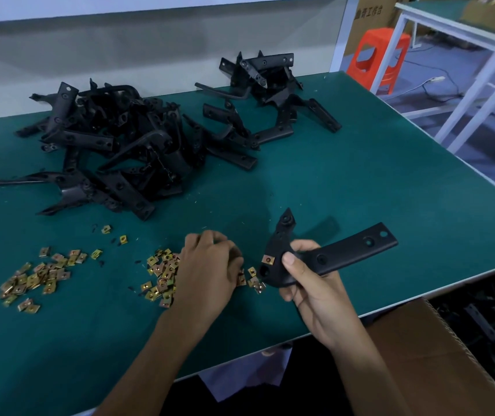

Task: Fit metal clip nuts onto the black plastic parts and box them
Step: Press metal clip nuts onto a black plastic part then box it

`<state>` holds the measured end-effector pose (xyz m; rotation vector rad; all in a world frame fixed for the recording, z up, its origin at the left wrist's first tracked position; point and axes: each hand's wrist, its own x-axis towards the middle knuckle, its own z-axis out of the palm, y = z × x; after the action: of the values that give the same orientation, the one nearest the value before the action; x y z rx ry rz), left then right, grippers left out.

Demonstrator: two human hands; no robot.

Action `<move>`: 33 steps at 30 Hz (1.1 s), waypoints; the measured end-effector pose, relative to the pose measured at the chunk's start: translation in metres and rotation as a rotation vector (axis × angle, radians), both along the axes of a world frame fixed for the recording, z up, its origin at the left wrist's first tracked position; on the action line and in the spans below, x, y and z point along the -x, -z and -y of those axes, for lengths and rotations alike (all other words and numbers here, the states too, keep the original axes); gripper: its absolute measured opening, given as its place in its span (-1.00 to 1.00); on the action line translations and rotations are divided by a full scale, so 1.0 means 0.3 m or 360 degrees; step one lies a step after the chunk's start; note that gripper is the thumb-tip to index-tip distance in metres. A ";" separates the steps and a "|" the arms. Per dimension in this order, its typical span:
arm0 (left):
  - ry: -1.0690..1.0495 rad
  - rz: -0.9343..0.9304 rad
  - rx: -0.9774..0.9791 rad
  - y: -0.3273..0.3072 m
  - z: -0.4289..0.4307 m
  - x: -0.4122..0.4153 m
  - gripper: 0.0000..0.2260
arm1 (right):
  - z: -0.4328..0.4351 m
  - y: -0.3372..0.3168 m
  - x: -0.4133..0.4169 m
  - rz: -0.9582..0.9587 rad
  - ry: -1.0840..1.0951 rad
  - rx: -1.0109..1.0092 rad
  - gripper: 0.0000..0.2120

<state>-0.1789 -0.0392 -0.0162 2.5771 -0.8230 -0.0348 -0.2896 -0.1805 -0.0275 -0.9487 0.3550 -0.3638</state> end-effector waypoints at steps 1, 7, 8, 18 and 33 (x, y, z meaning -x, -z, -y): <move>-0.0015 0.0002 0.0019 0.002 0.002 -0.002 -0.86 | 0.003 -0.001 0.000 -0.0001 0.0004 -0.0023 -0.83; -0.0139 -0.0039 -0.0048 0.005 -0.015 -0.029 -0.83 | 0.012 -0.006 0.000 -0.0016 -0.0037 -0.0059 -0.90; -0.0129 -0.0056 -0.0045 0.002 -0.015 -0.033 -0.85 | 0.012 -0.006 -0.001 -0.0017 -0.0042 -0.0072 -0.88; -0.0084 -0.1181 0.1256 -0.088 0.045 0.040 -0.90 | 0.014 -0.013 0.006 0.0061 -0.0170 0.0031 -0.79; -0.0033 -0.1779 0.1689 -0.105 0.030 0.069 -0.85 | 0.015 -0.002 0.013 0.0068 -0.0176 0.0032 -0.72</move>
<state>-0.1996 -0.0483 0.0152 1.2231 -0.2208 -0.7305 -0.2933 -0.1849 -0.0268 -0.9748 0.2594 -0.2865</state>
